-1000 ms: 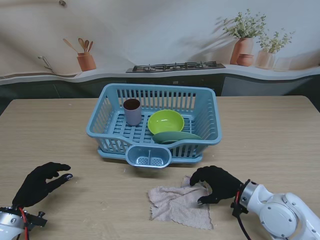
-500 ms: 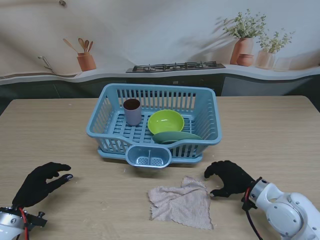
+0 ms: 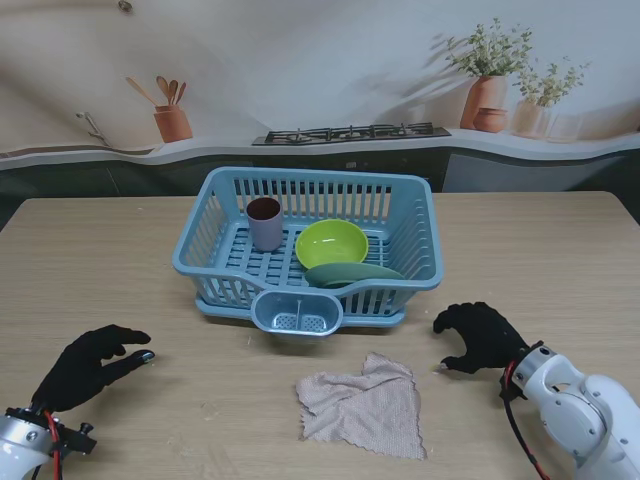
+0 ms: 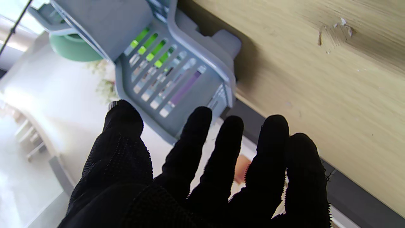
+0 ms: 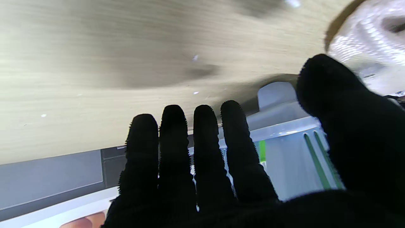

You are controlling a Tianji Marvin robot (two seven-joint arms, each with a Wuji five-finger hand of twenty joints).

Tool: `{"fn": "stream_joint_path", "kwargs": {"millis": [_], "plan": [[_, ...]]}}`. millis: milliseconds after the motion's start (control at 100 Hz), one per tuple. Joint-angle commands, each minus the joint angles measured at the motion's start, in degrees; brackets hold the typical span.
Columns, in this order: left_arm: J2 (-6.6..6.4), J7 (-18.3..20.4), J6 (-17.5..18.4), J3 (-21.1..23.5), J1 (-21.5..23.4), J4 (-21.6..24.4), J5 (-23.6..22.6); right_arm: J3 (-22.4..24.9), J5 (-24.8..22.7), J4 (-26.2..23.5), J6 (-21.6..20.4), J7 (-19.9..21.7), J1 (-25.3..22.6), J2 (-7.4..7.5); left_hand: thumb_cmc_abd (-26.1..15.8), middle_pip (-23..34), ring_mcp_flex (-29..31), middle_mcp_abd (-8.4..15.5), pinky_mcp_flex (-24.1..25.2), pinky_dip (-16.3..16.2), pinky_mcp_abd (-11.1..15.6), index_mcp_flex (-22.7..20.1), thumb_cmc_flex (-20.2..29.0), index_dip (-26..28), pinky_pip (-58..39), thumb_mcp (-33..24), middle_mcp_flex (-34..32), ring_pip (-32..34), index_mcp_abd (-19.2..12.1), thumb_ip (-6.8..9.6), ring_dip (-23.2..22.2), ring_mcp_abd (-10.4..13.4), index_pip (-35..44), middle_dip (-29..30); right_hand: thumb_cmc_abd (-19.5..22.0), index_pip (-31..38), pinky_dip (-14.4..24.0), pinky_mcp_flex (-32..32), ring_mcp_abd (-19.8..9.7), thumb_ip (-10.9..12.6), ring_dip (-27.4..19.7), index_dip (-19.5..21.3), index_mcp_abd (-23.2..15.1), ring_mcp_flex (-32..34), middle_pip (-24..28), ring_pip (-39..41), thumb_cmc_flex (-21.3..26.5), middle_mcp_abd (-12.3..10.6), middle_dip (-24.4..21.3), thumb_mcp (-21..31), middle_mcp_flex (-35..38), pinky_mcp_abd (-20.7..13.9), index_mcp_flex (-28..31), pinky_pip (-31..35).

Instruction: Clear dishes and wipe the table

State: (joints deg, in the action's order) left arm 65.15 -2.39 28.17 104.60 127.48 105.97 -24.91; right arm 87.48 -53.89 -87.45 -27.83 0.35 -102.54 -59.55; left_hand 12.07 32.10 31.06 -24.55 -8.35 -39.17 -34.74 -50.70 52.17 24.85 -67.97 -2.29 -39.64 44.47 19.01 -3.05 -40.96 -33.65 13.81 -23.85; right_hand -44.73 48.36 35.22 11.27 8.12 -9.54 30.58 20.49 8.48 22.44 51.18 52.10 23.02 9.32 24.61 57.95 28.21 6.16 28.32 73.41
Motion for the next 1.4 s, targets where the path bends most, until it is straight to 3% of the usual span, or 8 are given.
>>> {"fn": "stream_joint_path", "kwargs": {"millis": [0,540,830,1320,1330,1350,1390], "plan": [[-0.24,1.5,-0.8,-0.1,0.7,0.8,-0.3,0.4,-0.4,0.8,0.6,0.1,0.6,-0.01,-2.5,-0.6,-0.9,-0.6,0.7,0.9,1.1,-1.5,1.7,0.1,1.1,1.3,0.7,-0.4,-0.5,1.69,0.2,-1.2,-0.6,1.1,-1.1,-0.8,-0.9,-0.1,0.4,0.0,-1.1,-0.7,1.0,0.6,-0.9,-1.7,0.8,0.4,-0.5,0.9,0.4,1.2,-0.3,-0.6],[-1.33,7.6,-7.4,-1.6,2.7,5.6,1.2,0.2,-0.7,4.4,4.3,-5.7,2.8,-0.71,-1.8,-2.2,-3.4,0.4,2.4,2.2,2.6,-0.3,1.8,-0.4,3.3,0.9,2.9,-3.3,-0.8,1.72,1.5,0.2,-1.4,1.8,-0.5,-9.4,-6.7,-0.8,-0.5,0.1,-7.2,-6.3,1.5,1.2,-10.1,-14.5,1.9,0.3,-4.0,0.7,-1.5,2.4,-1.3,-9.8],[-2.12,11.9,-10.9,-3.3,2.9,9.3,3.2,0.3,0.0,4.5,4.4,-6.3,2.9,-0.93,-1.5,-2.5,-4.3,1.1,3.2,3.1,3.6,0.4,1.6,-0.7,4.1,0.2,4.0,-4.3,-1.3,1.70,1.8,1.1,-1.7,1.9,0.6,-10.2,-8.2,0.6,-0.3,0.2,-7.8,-7.0,1.8,1.8,-10.9,-15.8,2.6,0.7,-4.2,-0.2,-1.5,8.5,-1.0,-11.8],[-3.53,17.4,-18.9,-10.0,-0.6,11.9,3.4,-0.2,0.3,4.4,4.6,-5.9,2.8,-0.91,1.1,-2.4,-4.7,2.1,3.4,3.7,4.2,0.7,1.2,-0.8,4.3,-3.0,4.4,-4.8,-2.1,1.68,2.0,1.8,-1.8,1.9,0.8,-10.8,-7.9,0.7,-0.1,0.4,-8.0,-7.1,1.9,2.2,-10.9,-16.2,2.8,0.8,-4.2,-0.4,-1.3,7.8,-0.4,-11.1],[-3.57,17.5,-19.1,-10.2,-0.7,12.0,3.3,-0.2,0.3,4.4,4.6,-5.9,2.8,-0.91,1.2,-2.4,-4.8,2.1,3.5,3.8,4.2,0.8,1.2,-0.8,4.3,-3.1,4.4,-4.9,-2.1,1.68,2.0,1.9,-1.8,1.9,0.8,-10.9,-7.9,0.6,-0.1,0.4,-8.0,-7.1,1.9,2.2,-10.9,-16.2,2.8,0.8,-4.2,-0.4,-1.3,7.8,-0.4,-11.1],[-3.64,17.8,-19.4,-10.6,-0.9,12.1,3.1,-0.2,0.3,4.5,4.6,-5.9,2.8,-0.91,3.3,-2.4,-4.9,2.3,3.5,4.6,4.5,0.8,-3.4,-0.9,4.5,-12.2,4.5,-5.2,-2.2,0.60,2.1,2.1,-1.9,1.9,0.7,-10.9,-7.9,0.7,-0.1,0.4,-8.0,-7.1,1.8,2.3,-10.9,-16.2,2.8,0.8,-4.2,-0.4,-1.3,7.8,-0.4,-11.0],[-3.78,18.2,-19.9,-11.3,-1.3,12.3,2.8,-0.2,0.3,4.5,4.6,-6.0,2.7,-0.91,4.3,-2.5,-5.3,2.6,4.0,4.8,4.7,1.2,-4.8,-0.9,4.4,-15.4,4.9,-5.3,-2.4,0.03,2.1,2.2,-2.0,1.9,0.8,-10.9,-7.9,0.7,-0.1,0.4,-8.0,-7.1,1.9,2.2,-10.9,-16.3,2.8,0.7,-4.1,-0.4,-1.3,7.8,-0.3,-11.0]]}}
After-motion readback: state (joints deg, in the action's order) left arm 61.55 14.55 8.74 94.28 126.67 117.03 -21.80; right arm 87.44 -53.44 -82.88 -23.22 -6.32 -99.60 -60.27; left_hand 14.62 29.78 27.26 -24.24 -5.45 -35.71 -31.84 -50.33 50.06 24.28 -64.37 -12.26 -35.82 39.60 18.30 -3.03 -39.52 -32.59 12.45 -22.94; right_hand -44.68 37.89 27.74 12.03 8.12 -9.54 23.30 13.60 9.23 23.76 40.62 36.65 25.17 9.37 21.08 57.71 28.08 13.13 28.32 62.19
